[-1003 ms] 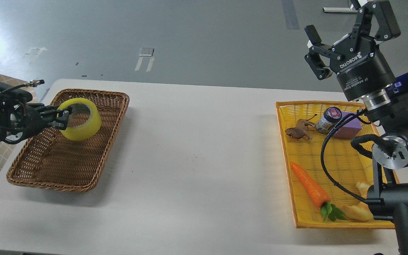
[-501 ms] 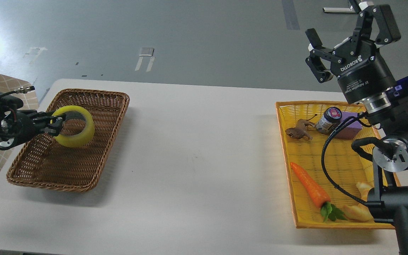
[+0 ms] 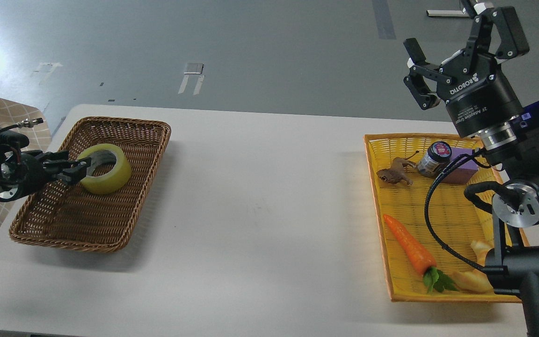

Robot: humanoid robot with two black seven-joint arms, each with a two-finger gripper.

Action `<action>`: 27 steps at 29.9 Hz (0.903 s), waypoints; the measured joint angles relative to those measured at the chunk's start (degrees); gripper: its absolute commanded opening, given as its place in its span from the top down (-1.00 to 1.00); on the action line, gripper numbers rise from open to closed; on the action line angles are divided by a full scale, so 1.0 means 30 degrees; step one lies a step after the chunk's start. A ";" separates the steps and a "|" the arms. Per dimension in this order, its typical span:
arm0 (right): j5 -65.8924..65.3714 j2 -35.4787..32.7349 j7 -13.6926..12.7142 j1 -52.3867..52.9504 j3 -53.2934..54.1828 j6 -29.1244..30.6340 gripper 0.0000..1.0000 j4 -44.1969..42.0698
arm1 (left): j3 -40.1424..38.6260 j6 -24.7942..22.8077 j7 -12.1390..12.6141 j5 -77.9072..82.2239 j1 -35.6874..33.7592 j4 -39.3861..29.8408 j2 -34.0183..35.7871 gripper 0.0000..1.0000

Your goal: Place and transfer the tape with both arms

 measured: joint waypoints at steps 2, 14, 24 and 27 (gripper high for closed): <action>0.0000 0.0000 0.0001 0.0000 -0.0001 0.0000 -1.00 -0.0006 | -0.0052 0.0000 -0.0085 -0.0793 -0.0109 0.0010 0.0002 -0.37; 0.0000 0.0000 -0.0032 0.0024 -0.0081 -0.0001 -1.00 -0.0047 | -0.0233 -0.0242 -0.1362 -0.7305 -0.2729 -0.0399 -0.0022 -0.91; -0.0122 0.0000 -0.0172 0.0091 -0.0127 0.0028 -1.00 -0.0104 | -0.0349 -0.1875 -0.1470 -1.6212 -0.4364 -0.1886 -0.0853 -0.95; -0.0225 0.0000 -0.0180 0.0184 -0.0145 0.0029 -1.00 -0.0272 | -0.0365 -0.2040 -0.1403 -1.9187 -0.4932 -0.2474 -0.1326 -0.95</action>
